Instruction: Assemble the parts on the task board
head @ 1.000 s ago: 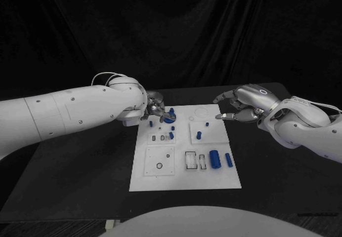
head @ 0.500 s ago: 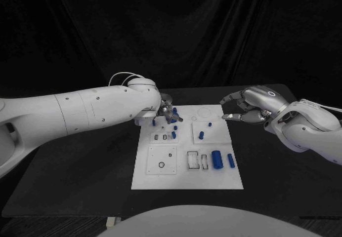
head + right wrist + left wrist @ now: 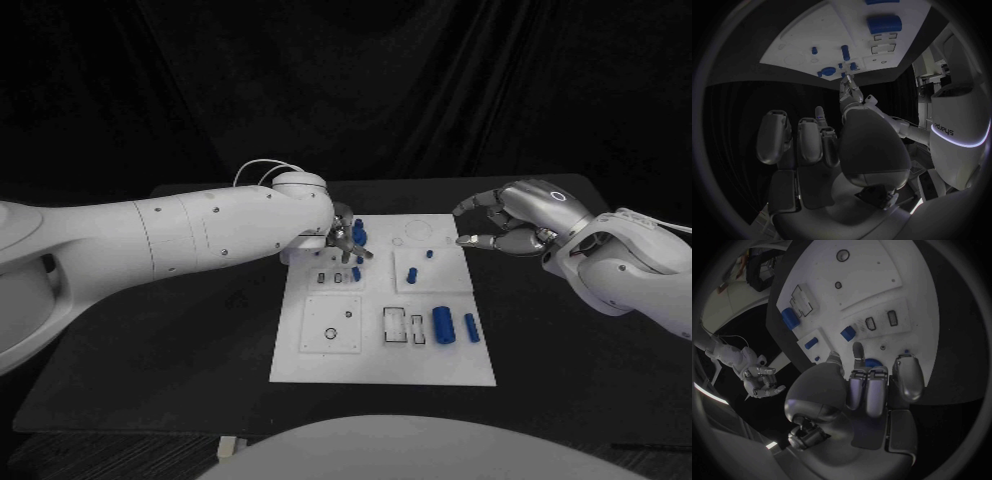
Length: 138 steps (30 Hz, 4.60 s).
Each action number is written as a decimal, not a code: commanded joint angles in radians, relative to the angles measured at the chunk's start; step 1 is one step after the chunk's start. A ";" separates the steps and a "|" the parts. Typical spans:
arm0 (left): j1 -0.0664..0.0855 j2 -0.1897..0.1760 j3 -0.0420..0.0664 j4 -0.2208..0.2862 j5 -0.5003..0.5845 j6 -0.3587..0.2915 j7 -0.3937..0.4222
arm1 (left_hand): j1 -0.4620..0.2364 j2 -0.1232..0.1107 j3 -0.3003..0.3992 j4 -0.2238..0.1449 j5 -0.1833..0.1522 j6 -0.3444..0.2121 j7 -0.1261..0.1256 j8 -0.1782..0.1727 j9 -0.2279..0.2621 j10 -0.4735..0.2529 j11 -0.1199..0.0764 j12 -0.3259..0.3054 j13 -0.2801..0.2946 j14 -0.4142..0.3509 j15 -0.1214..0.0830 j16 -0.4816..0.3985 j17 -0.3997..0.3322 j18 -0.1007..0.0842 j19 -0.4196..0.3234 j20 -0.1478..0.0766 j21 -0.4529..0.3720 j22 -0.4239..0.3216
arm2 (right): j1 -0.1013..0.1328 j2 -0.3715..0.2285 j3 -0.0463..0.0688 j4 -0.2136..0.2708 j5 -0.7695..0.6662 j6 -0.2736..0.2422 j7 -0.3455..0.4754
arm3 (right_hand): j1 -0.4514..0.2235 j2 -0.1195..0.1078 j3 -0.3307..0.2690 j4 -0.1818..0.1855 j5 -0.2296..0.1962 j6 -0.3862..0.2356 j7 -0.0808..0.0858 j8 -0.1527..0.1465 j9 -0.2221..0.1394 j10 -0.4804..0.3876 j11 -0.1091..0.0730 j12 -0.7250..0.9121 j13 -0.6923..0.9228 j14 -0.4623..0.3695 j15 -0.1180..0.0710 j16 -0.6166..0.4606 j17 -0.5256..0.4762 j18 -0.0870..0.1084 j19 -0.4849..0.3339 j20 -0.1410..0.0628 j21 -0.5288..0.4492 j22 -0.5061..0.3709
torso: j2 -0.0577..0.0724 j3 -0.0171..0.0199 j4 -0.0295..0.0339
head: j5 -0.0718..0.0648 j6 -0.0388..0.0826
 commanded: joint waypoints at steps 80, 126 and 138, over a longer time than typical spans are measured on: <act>-0.066 -0.001 0.001 -0.011 -0.002 -0.010 0.047 | 0.167 -0.038 0.251 -0.142 0.297 0.066 -0.012 -0.214 0.139 0.107 -0.019 0.003 0.263 0.106 -0.017 0.003 0.263 -0.006 -0.011 -0.010 -0.030 0.005 | -0.014 0.005 0.001 -0.008 -0.002 -0.029 -0.040 | 0.034 0.030 0.012 -0.029 0.043 0.026 0.003 0.003 -0.012 0.062 0.005 -0.012 0.187 0.040 0.002 -0.010 -0.010 0.008 0.003 0.002 -0.016 0.170 | -0.015 0.0015 -0.0001 | -0.009 0.000; -0.067 -0.082 0.001 0.038 -0.002 -0.038 0.021 | 0.079 -0.131 0.509 -0.136 0.300 0.094 -0.008 -0.264 0.207 0.107 -0.016 0.003 0.263 0.106 -0.015 0.003 0.263 -0.005 -0.010 -0.009 -0.049 0.012 | -0.020 0.002 0.001 -0.013 -0.002 -0.003 -0.057 | 0.036 0.034 0.012 -0.031 0.054 0.028 0.004 0.001 -0.014 0.058 0.005 -0.018 0.178 0.038 0.002 -0.016 -0.019 0.010 0.000 0.002 -0.025 0.168 | -0.017 0.0011 0.0006 | 0.010 0.000; -0.069 -0.076 0.001 0.045 -0.002 -0.045 0.020 | 0.070 -0.132 0.519 -0.133 0.291 0.096 -0.007 -0.269 0.209 0.107 -0.016 0.003 0.263 0.106 -0.015 0.003 0.263 -0.005 -0.010 -0.009 -0.050 0.013 | -0.020 0.002 0.001 -0.012 -0.002 -0.001 -0.058 | 0.036 0.034 0.012 -0.031 0.054 0.028 0.004 0.001 -0.014 0.056 0.006 -0.020 0.175 0.037 0.002 -0.018 -0.022 0.010 0.000 0.002 -0.028 0.167 | -0.015 0.0014 0.0019 | 0.010 0.000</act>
